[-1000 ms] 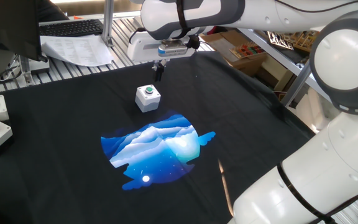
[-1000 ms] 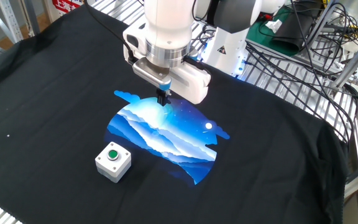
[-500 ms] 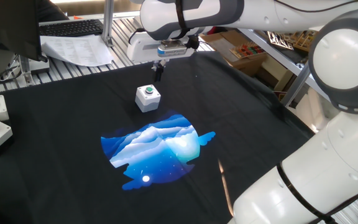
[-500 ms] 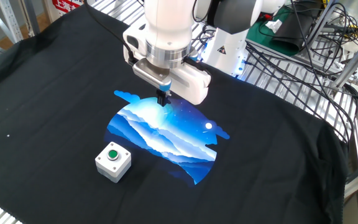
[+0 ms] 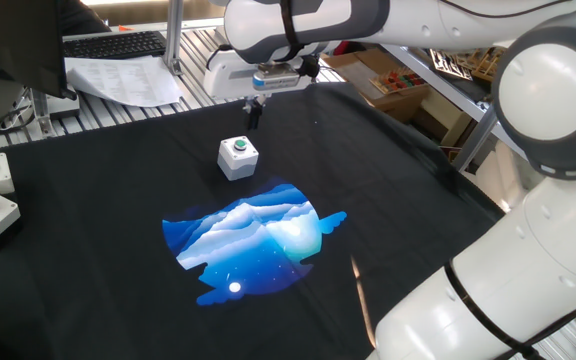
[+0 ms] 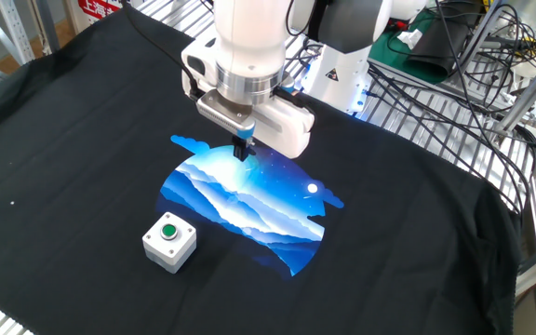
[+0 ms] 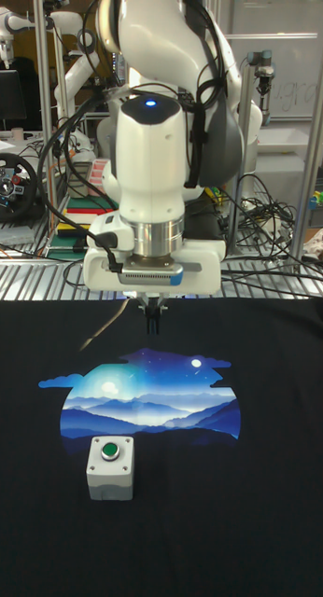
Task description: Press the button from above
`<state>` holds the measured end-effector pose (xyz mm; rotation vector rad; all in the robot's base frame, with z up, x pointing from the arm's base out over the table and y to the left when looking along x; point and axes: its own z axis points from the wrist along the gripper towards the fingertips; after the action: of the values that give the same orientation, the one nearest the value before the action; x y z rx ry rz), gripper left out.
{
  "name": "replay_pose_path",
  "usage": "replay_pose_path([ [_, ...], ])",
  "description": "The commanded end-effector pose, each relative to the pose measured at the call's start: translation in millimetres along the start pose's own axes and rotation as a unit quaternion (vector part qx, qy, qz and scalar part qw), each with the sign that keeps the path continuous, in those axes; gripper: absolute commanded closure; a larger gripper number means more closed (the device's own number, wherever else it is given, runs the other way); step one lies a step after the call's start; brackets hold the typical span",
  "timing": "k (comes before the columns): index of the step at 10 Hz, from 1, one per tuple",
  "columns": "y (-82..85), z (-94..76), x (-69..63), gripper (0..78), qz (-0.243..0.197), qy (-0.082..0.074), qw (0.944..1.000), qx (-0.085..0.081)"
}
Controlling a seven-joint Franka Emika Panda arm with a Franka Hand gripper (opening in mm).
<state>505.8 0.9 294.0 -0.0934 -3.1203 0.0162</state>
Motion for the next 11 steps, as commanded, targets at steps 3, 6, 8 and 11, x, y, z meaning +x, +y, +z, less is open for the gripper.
replay_pose_path([
  [3, 1.2, 2.0, -5.1, 77.6, 0.009, -0.002, 1.0, 0.0],
  [6, 3.5, 6.6, -9.7, 77.6, 0.003, 0.0, 1.0, 0.0],
  [8, 5.1, 10.1, -13.5, 77.6, -0.004, 0.001, 1.0, 0.001],
  [11, 7.1, 16.3, -21.6, 77.6, -0.01, 0.003, 0.9999, 0.006],
])
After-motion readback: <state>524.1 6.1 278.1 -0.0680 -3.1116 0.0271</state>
